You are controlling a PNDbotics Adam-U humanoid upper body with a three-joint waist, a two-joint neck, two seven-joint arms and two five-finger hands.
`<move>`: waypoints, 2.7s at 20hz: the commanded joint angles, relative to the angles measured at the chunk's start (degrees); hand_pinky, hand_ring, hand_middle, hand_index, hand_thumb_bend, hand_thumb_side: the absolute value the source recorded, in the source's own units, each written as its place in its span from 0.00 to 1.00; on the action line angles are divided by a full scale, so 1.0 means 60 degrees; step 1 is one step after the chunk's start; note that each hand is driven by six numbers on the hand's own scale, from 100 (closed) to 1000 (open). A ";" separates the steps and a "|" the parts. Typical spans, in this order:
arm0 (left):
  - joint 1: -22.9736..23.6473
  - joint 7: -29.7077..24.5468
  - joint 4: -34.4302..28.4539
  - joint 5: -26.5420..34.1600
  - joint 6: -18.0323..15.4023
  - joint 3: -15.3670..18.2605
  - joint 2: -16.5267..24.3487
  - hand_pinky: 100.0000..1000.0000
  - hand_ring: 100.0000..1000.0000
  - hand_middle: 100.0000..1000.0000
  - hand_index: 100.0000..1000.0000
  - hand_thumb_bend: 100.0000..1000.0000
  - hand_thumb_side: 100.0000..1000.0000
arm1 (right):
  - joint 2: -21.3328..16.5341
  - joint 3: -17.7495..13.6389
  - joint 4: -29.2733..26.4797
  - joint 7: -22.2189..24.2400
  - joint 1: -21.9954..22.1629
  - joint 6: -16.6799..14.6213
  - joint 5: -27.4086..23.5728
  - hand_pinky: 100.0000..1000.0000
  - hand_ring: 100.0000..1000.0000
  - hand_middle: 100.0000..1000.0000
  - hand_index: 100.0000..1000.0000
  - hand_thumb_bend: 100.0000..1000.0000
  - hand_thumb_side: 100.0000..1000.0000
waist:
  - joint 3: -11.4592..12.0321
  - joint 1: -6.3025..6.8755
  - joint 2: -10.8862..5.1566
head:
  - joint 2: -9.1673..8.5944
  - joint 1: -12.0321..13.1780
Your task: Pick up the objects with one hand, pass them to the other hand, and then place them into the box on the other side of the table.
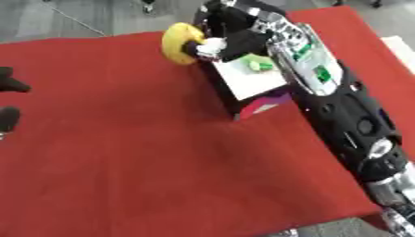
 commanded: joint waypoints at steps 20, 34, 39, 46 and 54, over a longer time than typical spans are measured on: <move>0.0086 0.0671 -0.0419 0.0014 0.0087 0.0540 0.0741 1.00 0.63 0.54 0.75 0.53 0.49 | -0.2495 -0.1853 0.3191 0.0788 0.0315 -0.2818 0.2053 0.74 0.68 0.54 0.49 0.28 0.00 | 0.0166 -0.0065 -0.0238 | -0.0226 0.0582; 0.0096 0.0690 -0.0364 -0.0060 0.0061 0.0608 0.0707 1.00 0.63 0.54 0.75 0.53 0.49 | -0.2572 -0.2184 0.3366 0.0274 0.0308 -0.3338 0.2466 0.79 0.80 0.80 0.71 0.27 0.00 | 0.0201 -0.0045 -0.0143 | -0.0353 0.0808; 0.0057 0.0736 -0.0397 -0.0110 0.0061 0.0652 0.0885 1.00 0.64 0.54 0.75 0.53 0.47 | -0.2727 -0.2462 0.2737 -0.0274 0.0422 -0.3142 0.1790 0.80 0.82 0.81 0.73 0.32 0.00 | 0.0193 -0.0025 -0.0119 | -0.0635 0.1238; -0.0371 0.0215 -0.0224 -0.1058 0.0459 0.0505 0.2053 1.00 0.68 0.57 0.77 0.53 0.40 | -0.2990 -0.2781 0.1385 -0.0816 0.0660 -0.2622 0.0144 0.84 0.88 0.87 0.79 0.17 0.00 | 0.0129 0.0004 -0.0097 | -0.0936 0.1867; -0.1363 -0.1337 0.0797 -0.2426 0.0779 0.0024 0.3427 0.99 0.72 0.62 0.83 0.62 0.34 | -0.3074 -0.2912 0.0424 -0.1284 0.0831 -0.2622 -0.0687 0.84 0.88 0.87 0.78 0.41 0.00 | -0.0002 0.0052 -0.0116 | -0.1026 0.2114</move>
